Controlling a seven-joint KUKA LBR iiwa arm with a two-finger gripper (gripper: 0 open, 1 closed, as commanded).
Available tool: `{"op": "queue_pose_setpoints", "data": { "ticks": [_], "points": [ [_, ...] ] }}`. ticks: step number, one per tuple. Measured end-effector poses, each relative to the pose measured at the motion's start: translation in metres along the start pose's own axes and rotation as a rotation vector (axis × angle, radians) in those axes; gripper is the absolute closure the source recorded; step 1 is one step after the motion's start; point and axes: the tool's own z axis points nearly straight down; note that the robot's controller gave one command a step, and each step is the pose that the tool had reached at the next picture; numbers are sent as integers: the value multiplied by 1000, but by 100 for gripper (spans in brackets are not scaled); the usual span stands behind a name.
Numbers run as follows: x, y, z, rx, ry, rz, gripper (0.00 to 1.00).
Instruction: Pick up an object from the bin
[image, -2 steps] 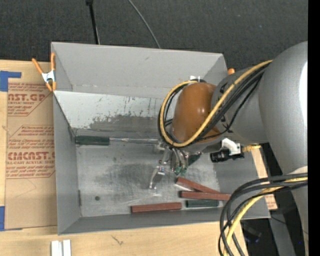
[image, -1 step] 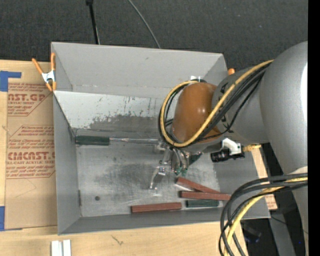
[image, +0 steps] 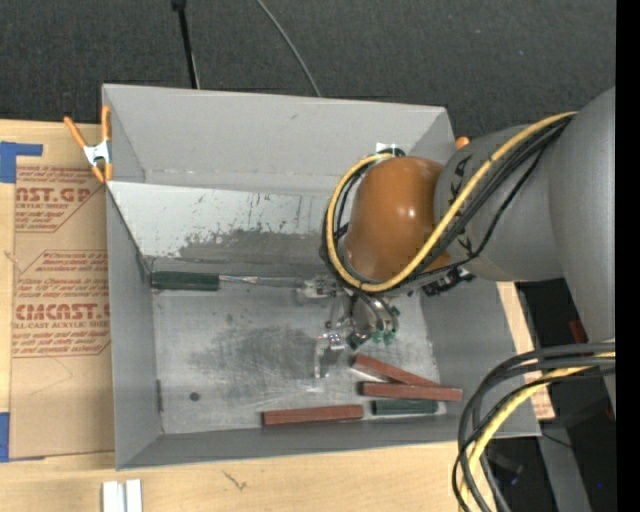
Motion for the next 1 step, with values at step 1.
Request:
{"op": "queue_pose_setpoints", "data": {
  "ticks": [1],
  "points": [
    [-4,-59,37,0,4,-175,100]
  ]
}}
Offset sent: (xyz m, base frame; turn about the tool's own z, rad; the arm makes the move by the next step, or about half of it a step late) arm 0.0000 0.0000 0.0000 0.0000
